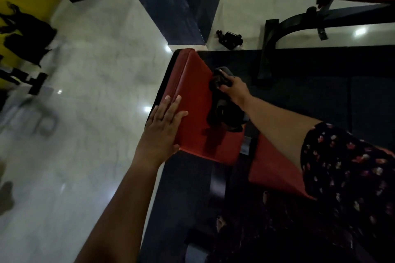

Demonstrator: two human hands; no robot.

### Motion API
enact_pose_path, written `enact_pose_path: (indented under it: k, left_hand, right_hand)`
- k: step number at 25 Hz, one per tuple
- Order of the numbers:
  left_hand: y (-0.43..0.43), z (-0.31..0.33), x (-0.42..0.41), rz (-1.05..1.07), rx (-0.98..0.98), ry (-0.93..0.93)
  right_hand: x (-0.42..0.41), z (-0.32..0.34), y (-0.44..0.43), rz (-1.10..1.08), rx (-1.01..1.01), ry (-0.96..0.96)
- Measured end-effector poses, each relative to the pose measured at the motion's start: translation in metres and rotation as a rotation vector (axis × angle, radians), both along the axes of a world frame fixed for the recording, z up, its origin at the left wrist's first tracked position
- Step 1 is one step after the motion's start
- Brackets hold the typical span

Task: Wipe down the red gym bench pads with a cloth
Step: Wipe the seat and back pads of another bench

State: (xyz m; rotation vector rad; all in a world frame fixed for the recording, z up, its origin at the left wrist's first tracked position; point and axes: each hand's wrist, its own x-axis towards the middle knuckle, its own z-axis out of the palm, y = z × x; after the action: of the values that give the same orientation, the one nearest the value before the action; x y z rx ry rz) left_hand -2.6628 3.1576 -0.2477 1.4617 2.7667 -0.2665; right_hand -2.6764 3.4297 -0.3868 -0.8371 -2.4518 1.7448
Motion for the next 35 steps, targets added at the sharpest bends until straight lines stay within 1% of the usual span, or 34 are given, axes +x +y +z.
enact_pose_path:
  k: [4, 7, 10, 12, 15, 18, 20, 22, 23, 24, 26, 28, 30, 32, 35]
  left_hand:
    - [0.000, 0.002, 0.002, 0.039, 0.037, -0.022]
    - [0.006, 0.006, 0.008, 0.120, 0.011, -0.002]
    - [0.010, 0.007, 0.012, 0.208, -0.046, -0.018]
    - [0.016, 0.007, 0.007, 0.161, -0.044, 0.071]
    - [0.033, 0.002, -0.007, -0.020, -0.038, 0.238]
    - [0.046, -0.003, -0.016, -0.089, -0.136, 0.283]
    - [0.046, -0.007, -0.015, -0.097, -0.168, 0.329]
    - [0.043, -0.008, -0.014, -0.116, -0.156, 0.356]
    - [0.043, -0.009, -0.015, -0.128, -0.138, 0.364]
    - [0.043, -0.010, -0.016, -0.140, -0.120, 0.370]
    - [0.043, -0.012, -0.017, -0.182, -0.094, 0.410]
    - [0.041, -0.014, -0.015, -0.252, -0.075, 0.483]
    - [0.041, -0.014, -0.015, -0.302, -0.069, 0.521]
    - [0.042, -0.015, -0.017, -0.317, -0.091, 0.491]
    - [0.044, -0.016, -0.019, -0.299, -0.173, 0.463]
  right_hand:
    - [0.029, -0.006, -0.036, -0.056, -0.118, 0.045]
    - [0.059, -0.016, -0.073, -0.083, -0.129, 0.050]
    - [0.094, -0.022, -0.111, -0.019, -0.127, 0.060]
    - [0.118, -0.024, -0.137, 0.013, -0.118, 0.085]
    - [0.141, -0.028, -0.166, 0.051, -0.049, 0.094]
    - [0.156, -0.037, -0.174, 0.121, 0.053, 0.143]
    - [0.162, -0.052, -0.159, 0.253, 0.139, 0.170]
    - [0.160, -0.072, -0.131, 0.411, 0.268, 0.169]
    - [0.155, -0.079, -0.112, 0.423, 0.293, 0.162]
    - [0.147, -0.079, -0.093, 0.375, 0.284, 0.152]
    - [0.123, -0.074, -0.058, 0.201, 0.277, 0.134]
    - [0.088, -0.062, -0.027, 0.065, 0.239, 0.067]
    - [0.050, -0.056, -0.008, 0.024, 0.173, 0.044]
    - [0.022, -0.057, -0.003, 0.007, 0.062, 0.039]
    - [0.013, -0.069, -0.012, -0.088, -0.084, -0.072]
